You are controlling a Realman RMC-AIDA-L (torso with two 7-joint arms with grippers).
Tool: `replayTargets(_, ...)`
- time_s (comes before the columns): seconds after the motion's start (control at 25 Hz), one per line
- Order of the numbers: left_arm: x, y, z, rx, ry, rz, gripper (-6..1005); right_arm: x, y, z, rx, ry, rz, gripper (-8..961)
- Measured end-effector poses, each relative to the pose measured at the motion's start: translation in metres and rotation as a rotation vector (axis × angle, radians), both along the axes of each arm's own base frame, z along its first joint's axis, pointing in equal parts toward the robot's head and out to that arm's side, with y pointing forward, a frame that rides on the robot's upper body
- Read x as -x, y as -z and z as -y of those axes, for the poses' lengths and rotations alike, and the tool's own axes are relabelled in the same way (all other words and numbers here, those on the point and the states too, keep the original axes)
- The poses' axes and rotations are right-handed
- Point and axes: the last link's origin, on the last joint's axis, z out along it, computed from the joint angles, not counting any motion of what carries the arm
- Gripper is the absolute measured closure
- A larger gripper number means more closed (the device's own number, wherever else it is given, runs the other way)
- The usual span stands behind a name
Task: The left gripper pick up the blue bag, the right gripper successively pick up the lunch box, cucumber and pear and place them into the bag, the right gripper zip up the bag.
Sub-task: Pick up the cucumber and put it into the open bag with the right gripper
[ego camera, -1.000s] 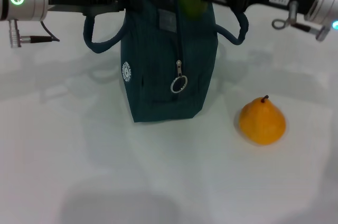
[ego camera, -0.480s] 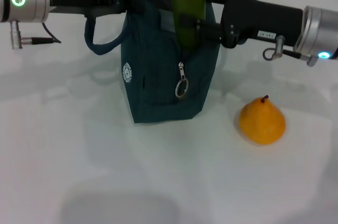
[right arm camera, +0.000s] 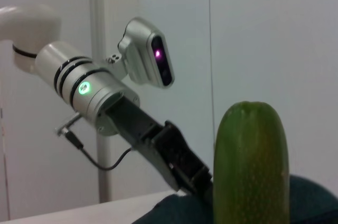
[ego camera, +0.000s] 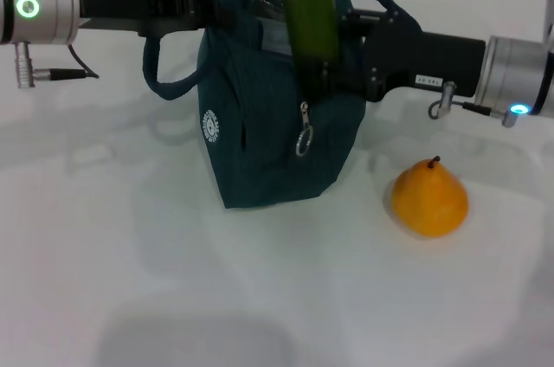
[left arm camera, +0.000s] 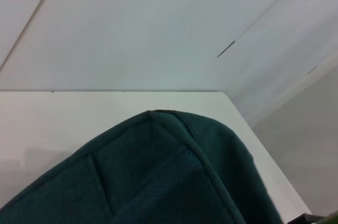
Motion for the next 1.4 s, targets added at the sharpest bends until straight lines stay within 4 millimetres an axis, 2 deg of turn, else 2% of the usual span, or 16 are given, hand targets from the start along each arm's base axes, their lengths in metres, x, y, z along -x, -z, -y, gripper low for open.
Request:
replayTargets(0.56,-0.001,-0.002,-0.001,-0.003,0.002,0.000,955,-0.005,0.007,0.003,0.180,0.098,0.048,399)
replayTargets(0.84,0.000,-0.003,-0.001,-0.005,0.002,-0.002,954,-0.009,-0.007,0.009,0.169,0.106,0.026,397)
replayTargets(1.04,0.000,-0.003,-0.002,-0.009,0.004,-0.004,954,-0.007,-0.025,0.013,0.177,0.102,-0.021,396)
replayTargets(1.2,0.000,-0.003,-0.002,-0.010,0.008,-0.005,955,-0.004,-0.032,0.008,0.195,0.111,-0.013,395)
replayTargets(1.4,-0.001,-0.003,-0.003,-0.009,0.011,-0.005,955,-0.001,-0.020,-0.005,0.221,0.182,0.036,348)
